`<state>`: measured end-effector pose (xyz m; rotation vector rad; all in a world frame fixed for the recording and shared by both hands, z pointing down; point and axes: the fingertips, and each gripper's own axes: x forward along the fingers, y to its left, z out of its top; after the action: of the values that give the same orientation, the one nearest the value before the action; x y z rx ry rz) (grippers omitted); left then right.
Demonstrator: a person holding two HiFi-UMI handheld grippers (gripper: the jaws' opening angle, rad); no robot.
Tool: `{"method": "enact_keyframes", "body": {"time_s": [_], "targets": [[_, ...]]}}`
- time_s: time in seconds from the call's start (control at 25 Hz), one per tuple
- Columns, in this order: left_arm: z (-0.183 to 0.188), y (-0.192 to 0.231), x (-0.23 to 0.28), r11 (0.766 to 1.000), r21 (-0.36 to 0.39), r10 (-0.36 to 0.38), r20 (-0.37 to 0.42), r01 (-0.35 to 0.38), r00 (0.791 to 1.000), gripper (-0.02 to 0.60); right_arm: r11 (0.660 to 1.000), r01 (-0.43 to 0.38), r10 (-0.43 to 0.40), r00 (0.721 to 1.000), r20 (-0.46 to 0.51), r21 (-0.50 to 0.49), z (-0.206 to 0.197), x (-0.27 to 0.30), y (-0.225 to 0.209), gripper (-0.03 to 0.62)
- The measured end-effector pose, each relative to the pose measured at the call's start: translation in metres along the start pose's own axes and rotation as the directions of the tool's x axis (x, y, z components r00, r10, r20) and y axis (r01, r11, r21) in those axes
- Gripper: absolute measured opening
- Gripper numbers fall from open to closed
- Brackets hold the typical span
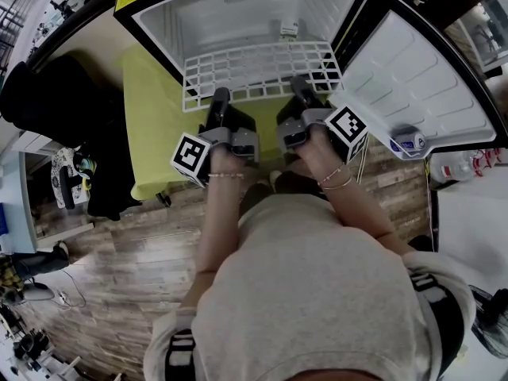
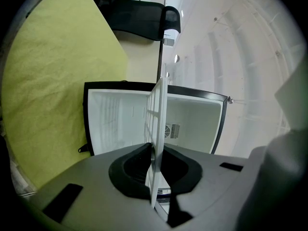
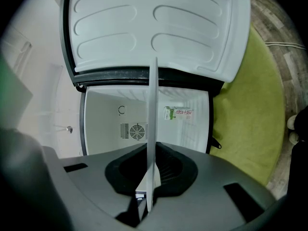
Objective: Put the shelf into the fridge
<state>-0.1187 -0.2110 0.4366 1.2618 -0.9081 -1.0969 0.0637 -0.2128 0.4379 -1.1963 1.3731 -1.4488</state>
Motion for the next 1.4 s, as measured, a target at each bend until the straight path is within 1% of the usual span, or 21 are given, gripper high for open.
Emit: {"method": "enact_keyframes", "body": {"time_s": [0.28,0.44,0.52,0.76,0.96,1.08,1.2,1.4], "targets": [[-0.0018,-0.0025,0.0009,1.0,0.006,-0.001,-0.009,0.001,1.0,0.034,1.0,0.002,-0.002,1.0,0.001,0.001,0.0006,0.0013,0.0008,0.025],[0.0013,0.0049,0.0005,1.0,0.024,0.02,-0.005,-0.02,1.0,0.031,1.0,0.006,-0.006,1.0,0.0,0.003,0.0008,0.0027,-0.0002,0.025],[0.0012,0.006,0.0006,1.0,0.021,0.024,-0.004,-0.024,1.0,0.031,1.0,0.008,-0.008,1.0,0.0,0.003,0.001,0.0034,-0.0008,0.025],[-0.0017,-0.0001,0.0017,1.0,0.017,0.011,-0.009,-0.011,1.0,0.029,1.0,0.006,-0.006,1.0,-0.005,-0.002,0.0013,0.0043,-0.0014,0.025],[-0.0006,0.0025,0.0017,0.999,0.042,0.019,-0.004,-0.019,1.0,0.031,1.0,0.008,-0.008,1.0,-0.014,-0.004,0.0013,0.0054,-0.0016,0.025],[-0.0011,0.0046,0.0012,0.999,0.037,0.021,0.001,-0.021,1.0,0.031,1.0,0.007,-0.007,1.0,-0.023,-0.004,0.0015,0.0061,-0.0023,0.025],[0.0007,0.0053,0.0009,0.998,0.055,0.022,0.007,-0.023,1.0,0.031,1.0,0.004,-0.005,1.0,-0.031,-0.009,0.0012,0.0063,-0.0016,0.025],[-0.0007,0.0025,0.0014,0.998,0.058,0.01,-0.001,-0.01,1.0,0.031,1.0,-0.006,0.005,0.999,-0.037,-0.022,0.0009,0.0057,-0.0019,0.025]]}}
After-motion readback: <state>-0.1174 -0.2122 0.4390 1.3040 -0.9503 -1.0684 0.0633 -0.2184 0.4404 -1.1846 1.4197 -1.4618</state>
